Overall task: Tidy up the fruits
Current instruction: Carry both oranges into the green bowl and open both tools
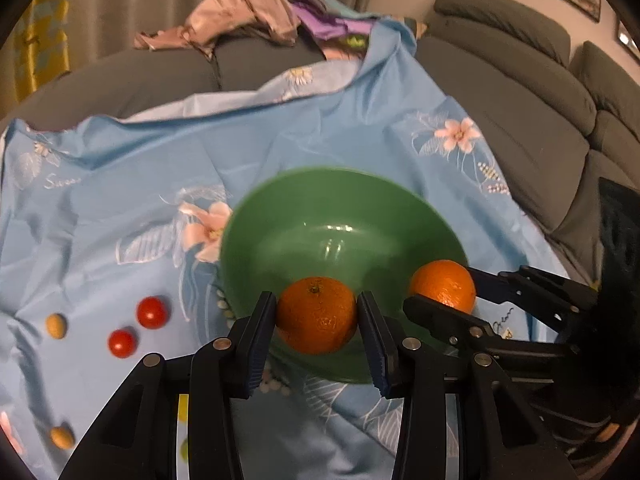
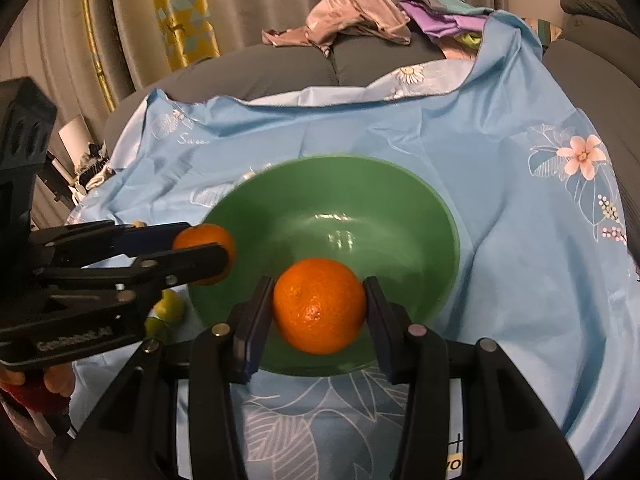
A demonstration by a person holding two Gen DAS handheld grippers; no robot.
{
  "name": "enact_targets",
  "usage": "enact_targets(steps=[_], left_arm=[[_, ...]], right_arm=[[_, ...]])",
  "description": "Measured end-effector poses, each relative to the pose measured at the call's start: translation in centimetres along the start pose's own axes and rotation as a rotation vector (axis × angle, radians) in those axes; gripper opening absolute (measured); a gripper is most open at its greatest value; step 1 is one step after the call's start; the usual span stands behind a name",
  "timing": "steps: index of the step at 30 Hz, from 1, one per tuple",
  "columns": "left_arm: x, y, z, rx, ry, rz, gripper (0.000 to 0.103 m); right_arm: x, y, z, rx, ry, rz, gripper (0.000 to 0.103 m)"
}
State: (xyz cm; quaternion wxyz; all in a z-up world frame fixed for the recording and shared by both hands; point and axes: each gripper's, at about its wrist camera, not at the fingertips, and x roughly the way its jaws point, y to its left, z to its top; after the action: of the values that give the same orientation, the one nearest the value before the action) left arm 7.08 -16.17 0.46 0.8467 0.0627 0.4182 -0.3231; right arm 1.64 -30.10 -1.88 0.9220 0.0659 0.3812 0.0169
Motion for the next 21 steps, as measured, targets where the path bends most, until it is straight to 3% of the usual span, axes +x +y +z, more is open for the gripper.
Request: enact_targets(steps=[5, 13, 21], left_arm=[[1.1, 0.2, -0.5, -0.009, 0.042, 0.015, 0.042], [-1.6, 1.1, -0.6, -0.085, -0.005, -0.022, 0.044], [-8.7, 6.8, -3.9, -0.375, -0.127, -0.102, 0.051]], right_arm=[[0.9, -0.6, -0.3, 0.011, 0.031, -0.011, 0.047], [-1.2, -1.0, -0.2, 0.059, -0.023, 0.001, 0.053], [-3.9, -0.7, -1.2, 0.086, -0.070, 0.072, 0.060]])
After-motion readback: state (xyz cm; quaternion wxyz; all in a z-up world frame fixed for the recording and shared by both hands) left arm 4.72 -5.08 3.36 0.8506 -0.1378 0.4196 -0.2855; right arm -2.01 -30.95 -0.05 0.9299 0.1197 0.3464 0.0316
